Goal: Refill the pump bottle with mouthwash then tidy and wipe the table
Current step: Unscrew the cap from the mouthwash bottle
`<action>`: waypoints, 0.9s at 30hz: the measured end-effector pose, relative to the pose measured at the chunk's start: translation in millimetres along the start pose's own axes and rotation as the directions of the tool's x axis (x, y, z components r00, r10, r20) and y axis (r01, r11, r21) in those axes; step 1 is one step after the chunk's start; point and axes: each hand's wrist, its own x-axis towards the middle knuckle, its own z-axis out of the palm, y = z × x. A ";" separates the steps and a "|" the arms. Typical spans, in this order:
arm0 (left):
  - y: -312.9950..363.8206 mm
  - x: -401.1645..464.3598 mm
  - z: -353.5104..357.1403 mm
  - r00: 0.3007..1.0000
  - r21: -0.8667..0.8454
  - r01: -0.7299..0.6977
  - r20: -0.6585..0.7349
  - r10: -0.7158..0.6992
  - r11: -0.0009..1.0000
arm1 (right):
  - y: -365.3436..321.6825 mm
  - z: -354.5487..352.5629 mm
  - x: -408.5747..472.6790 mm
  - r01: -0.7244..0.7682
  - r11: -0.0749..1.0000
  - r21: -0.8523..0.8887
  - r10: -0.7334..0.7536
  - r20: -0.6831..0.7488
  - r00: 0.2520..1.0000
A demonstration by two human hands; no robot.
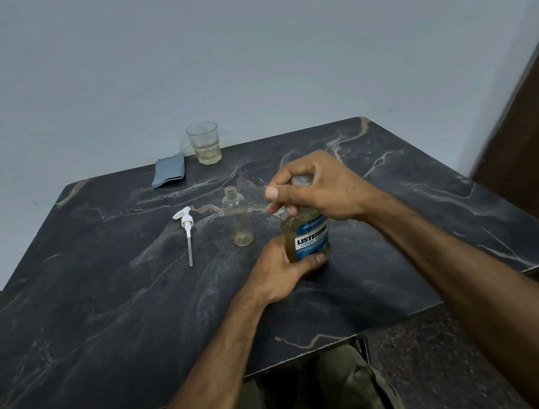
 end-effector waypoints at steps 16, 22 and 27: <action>-9.0 -1.7 3.4 1.000 -0.022 -0.020 -0.014 0.019 1.000 | 7.2 -0.1 -8.6 -0.007 0.997 -0.072 0.001 -0.085 0.996; -9.9 -3.0 4.8 1.000 -0.032 -0.011 -0.010 0.010 0.999 | -1.7 -9.3 -22.3 -0.024 0.767 -0.641 -0.157 -0.223 0.962; -10.2 -3.2 5.1 1.000 -0.042 -0.015 -0.019 0.014 0.999 | -13.8 -18.6 -20.5 0.032 0.782 -0.623 -0.078 -0.046 0.996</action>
